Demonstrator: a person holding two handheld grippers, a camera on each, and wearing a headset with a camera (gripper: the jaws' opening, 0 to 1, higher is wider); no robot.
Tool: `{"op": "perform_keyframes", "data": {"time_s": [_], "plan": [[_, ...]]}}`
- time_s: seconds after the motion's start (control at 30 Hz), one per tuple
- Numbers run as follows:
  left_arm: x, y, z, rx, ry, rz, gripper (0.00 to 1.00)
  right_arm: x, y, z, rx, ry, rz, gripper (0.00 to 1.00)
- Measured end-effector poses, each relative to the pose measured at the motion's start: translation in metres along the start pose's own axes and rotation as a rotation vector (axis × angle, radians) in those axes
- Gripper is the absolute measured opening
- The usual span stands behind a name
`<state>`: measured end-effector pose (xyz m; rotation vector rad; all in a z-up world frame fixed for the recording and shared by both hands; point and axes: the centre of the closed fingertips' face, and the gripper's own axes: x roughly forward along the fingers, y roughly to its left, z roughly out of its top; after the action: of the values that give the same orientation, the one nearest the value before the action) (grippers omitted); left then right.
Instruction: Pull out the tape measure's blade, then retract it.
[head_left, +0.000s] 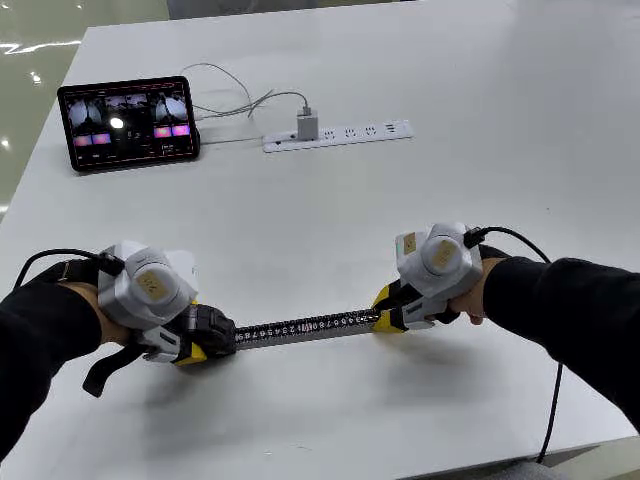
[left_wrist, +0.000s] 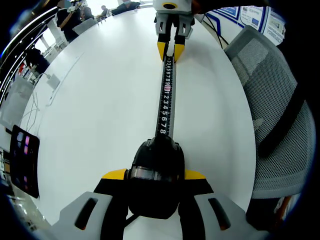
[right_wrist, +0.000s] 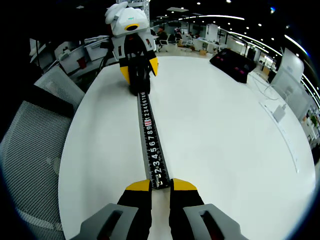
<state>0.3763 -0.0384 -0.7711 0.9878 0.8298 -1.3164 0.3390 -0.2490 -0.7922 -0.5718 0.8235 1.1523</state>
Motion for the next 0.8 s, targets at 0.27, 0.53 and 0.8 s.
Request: {"op": "perform_keyframes", "data": {"time_s": [0.27,0.53,0.8], "plan": [[0.0003,0.0002,-0.0002,0.001,0.001,0.000,0.33,-0.0031,-0.0002,-0.0026,0.001,0.002,-0.002,0.08],[0.0002,0.0001,-0.0002,0.001,0.001,0.001,0.33,-0.0063,-0.0010,-0.0053,0.002,0.007,-0.002,0.08],[-0.0011,-0.0010,0.0005,0.001,0.000,0.001,0.33,-0.0094,-0.0010,-0.0082,0.004,0.010,-0.005,0.08]]}}
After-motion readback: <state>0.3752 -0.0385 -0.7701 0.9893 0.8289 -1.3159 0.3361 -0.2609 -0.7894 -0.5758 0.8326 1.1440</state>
